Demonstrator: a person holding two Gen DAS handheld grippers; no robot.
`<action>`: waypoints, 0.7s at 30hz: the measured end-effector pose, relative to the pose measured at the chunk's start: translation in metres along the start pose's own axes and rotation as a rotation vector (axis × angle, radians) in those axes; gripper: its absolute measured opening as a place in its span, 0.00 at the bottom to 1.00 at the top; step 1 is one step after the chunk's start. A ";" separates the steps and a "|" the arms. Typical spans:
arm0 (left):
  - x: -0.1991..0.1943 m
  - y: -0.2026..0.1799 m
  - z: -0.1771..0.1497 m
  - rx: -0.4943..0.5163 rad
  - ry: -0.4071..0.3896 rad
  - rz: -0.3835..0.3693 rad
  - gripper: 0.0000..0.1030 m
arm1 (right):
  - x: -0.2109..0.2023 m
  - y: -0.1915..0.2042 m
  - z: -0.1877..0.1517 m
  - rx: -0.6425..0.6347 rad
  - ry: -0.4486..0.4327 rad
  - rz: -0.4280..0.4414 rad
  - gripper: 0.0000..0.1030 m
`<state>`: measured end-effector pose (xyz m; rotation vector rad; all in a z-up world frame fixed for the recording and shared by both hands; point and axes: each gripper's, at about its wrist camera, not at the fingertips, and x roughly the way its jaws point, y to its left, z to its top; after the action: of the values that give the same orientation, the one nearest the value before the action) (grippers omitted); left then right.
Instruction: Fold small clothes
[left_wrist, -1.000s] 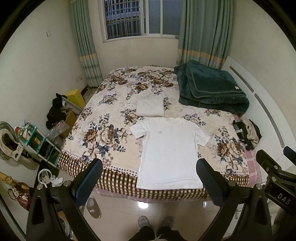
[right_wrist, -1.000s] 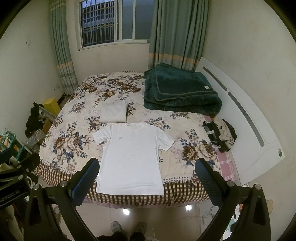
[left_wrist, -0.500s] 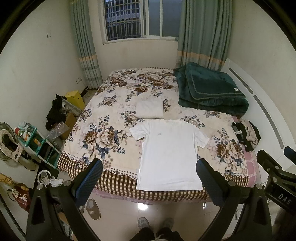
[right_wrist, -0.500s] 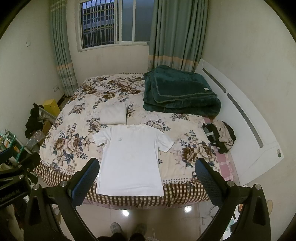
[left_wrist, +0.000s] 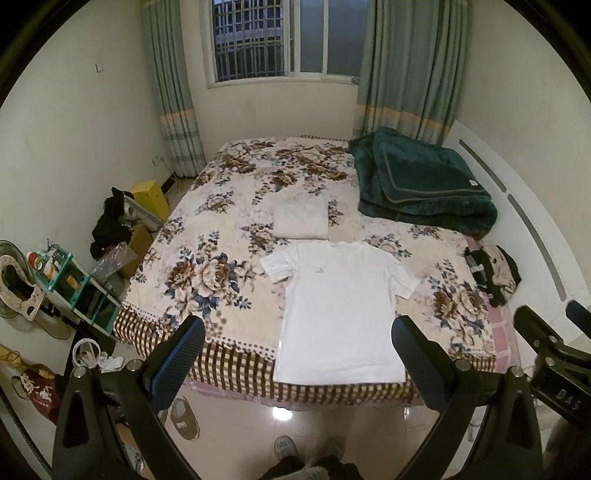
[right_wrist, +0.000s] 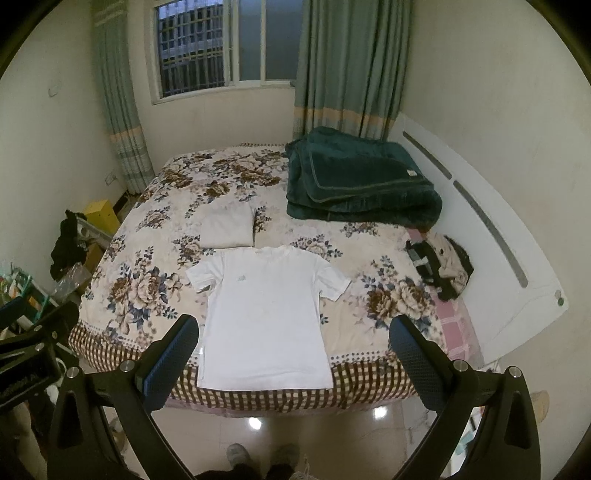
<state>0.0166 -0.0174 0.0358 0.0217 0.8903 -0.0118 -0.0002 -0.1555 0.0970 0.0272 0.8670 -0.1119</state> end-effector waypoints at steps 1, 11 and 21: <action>0.005 0.001 0.001 0.002 -0.015 0.016 1.00 | 0.005 -0.002 0.002 0.020 0.007 0.002 1.00; 0.167 0.005 0.010 0.069 -0.038 0.181 1.00 | 0.195 -0.076 -0.020 0.268 0.186 -0.103 1.00; 0.395 -0.003 0.005 -0.011 0.239 0.289 1.00 | 0.525 -0.197 -0.066 0.608 0.427 -0.014 1.00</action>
<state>0.2696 -0.0214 -0.2682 0.1442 1.1198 0.2705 0.2651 -0.3925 -0.3421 0.6326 1.2322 -0.3898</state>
